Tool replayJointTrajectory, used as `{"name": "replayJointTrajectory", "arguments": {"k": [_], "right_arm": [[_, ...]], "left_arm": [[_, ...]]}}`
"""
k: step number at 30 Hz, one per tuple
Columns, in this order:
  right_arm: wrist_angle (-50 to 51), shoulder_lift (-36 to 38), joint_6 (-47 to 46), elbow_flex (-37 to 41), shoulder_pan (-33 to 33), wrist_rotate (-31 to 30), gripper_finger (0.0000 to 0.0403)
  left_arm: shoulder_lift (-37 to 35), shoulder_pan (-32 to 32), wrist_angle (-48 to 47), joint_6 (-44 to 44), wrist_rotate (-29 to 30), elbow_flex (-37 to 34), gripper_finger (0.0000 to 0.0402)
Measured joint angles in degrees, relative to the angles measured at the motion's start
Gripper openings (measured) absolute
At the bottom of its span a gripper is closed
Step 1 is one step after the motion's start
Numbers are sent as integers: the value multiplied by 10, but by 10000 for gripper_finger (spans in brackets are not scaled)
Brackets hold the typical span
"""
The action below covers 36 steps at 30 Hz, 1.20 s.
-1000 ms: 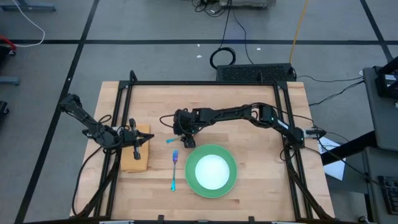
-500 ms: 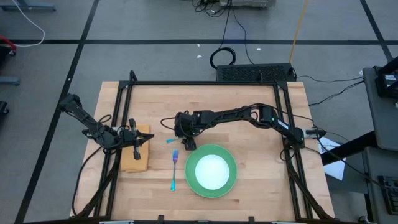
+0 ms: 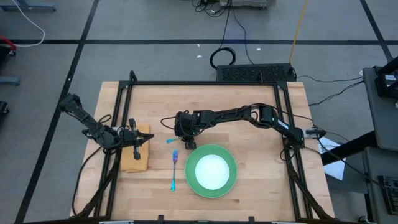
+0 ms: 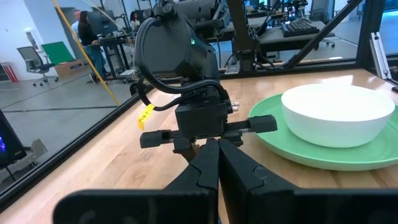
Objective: Set table place
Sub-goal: Put the violet spoon on the white bowl
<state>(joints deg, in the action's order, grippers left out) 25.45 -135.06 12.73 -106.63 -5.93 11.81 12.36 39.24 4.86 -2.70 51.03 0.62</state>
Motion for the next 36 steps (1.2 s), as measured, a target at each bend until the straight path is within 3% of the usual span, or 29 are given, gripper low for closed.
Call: {"name": "replayJointTrajectory", "arguments": {"k": [12, 27, 36], "right_arm": [[-6, 0, 0, 1, 0, 4, 6], [-25, -2, -1, -20, 0, 1, 1], [34, 20, 5, -74, 0, -1, 1]], "left_arm": [[0, 0, 0, 0, 0, 0, 10], [0, 0, 0, 1, 0, 0, 10], [0, 0, -1, 2, 0, 0, 10]]}}
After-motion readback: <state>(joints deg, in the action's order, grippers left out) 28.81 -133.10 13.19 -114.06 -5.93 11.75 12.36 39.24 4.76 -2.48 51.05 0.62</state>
